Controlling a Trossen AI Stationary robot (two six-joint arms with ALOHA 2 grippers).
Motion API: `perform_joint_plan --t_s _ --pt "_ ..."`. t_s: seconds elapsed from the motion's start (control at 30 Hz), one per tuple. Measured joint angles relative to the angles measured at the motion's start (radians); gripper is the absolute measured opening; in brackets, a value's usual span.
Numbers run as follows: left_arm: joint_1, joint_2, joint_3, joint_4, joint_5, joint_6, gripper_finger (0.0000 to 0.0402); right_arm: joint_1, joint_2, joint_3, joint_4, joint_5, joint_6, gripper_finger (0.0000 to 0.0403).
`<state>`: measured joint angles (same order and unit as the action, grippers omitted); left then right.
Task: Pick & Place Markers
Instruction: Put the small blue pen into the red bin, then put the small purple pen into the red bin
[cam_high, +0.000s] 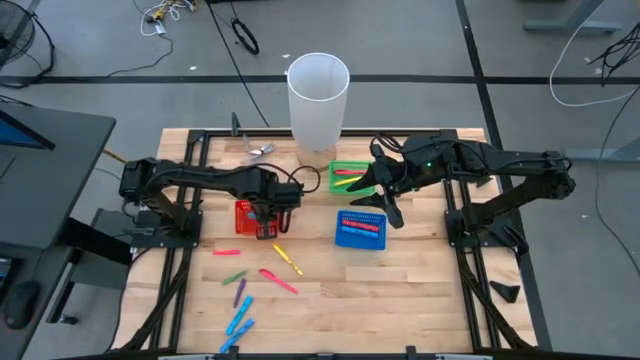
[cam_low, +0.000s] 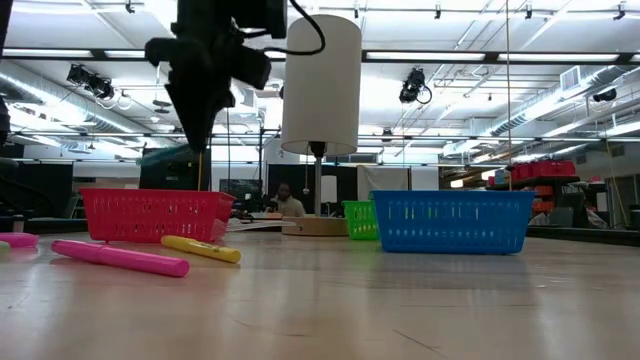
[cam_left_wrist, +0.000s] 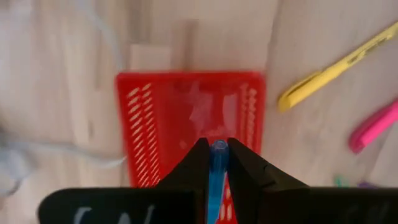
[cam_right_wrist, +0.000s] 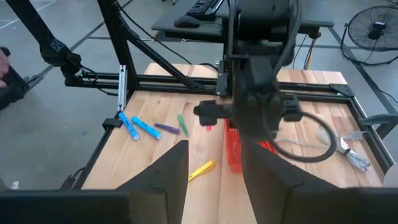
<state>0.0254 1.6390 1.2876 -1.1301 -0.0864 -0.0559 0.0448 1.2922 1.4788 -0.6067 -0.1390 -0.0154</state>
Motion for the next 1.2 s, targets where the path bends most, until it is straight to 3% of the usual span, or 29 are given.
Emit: perform_joint_plan --t_s 0.5,0.8,1.2 --pt "0.031 0.000 -0.226 0.240 0.058 -0.010 0.0039 0.000 0.000 0.000 0.011 0.001 -0.019 0.0146" --pt "0.034 0.000 -0.248 0.251 0.030 -0.010 0.0040 0.000 0.000 0.000 0.015 0.001 -0.025 0.0146" --pt "0.035 0.000 -0.248 0.251 0.057 -0.033 0.0143 -0.002 0.000 0.000 0.015 0.022 -0.029 0.0146"
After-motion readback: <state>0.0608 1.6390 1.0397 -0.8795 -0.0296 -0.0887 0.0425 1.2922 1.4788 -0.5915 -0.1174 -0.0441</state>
